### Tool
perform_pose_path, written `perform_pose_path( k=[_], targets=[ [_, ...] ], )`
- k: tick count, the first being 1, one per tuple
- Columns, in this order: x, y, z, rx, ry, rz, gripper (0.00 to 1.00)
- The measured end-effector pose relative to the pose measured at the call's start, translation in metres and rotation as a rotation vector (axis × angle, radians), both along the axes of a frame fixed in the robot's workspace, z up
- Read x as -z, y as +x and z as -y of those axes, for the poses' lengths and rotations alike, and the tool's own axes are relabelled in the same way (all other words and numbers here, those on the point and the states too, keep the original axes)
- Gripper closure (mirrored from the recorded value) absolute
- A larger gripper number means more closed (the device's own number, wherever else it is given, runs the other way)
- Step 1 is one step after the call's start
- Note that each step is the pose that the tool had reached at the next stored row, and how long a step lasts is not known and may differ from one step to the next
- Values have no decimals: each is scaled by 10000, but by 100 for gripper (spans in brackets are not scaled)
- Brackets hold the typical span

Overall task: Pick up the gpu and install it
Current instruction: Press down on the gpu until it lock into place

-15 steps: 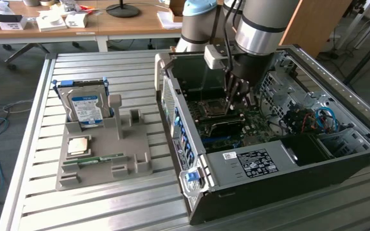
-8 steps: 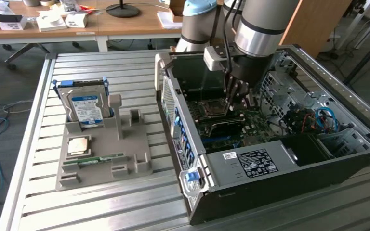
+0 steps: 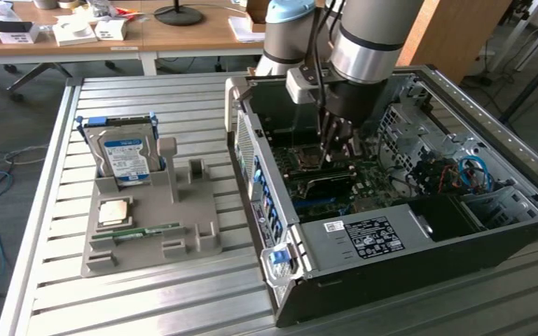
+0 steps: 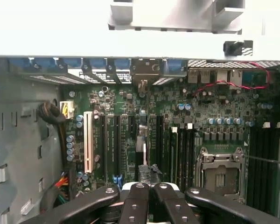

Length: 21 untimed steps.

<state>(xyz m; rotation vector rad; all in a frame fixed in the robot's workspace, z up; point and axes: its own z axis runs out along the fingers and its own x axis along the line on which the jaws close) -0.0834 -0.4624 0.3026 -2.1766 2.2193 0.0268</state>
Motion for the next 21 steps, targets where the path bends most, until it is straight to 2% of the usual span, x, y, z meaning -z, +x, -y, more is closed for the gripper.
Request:
perform_pose_path(
  k=[9,15,21],
  targets=[
    [137,-5,0,0,-4,-2,89],
    [143,-37,-19,1,-2,0,89],
    [143,-40,-21,1,-3,-1,89]
  ],
)
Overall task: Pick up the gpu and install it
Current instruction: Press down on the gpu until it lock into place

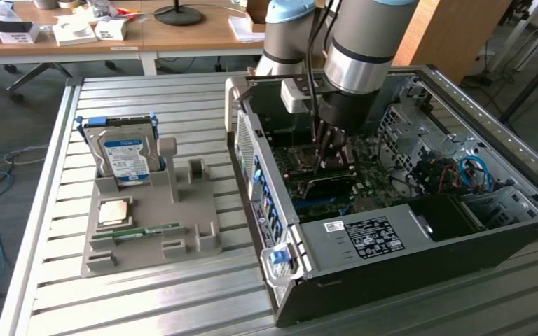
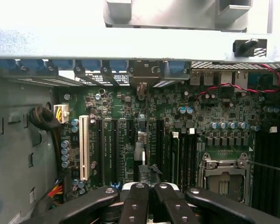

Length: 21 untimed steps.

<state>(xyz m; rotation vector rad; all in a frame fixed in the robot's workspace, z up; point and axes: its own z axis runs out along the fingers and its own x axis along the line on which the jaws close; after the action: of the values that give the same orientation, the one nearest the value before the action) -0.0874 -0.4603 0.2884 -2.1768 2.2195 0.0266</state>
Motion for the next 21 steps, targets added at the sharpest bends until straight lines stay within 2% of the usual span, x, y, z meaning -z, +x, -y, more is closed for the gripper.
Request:
perform_pose_path(
  k=[16,21],
  targets=[
    [11,0,0,0,0,0,89],
    [-25,0,0,0,0,0,89]
  ],
)
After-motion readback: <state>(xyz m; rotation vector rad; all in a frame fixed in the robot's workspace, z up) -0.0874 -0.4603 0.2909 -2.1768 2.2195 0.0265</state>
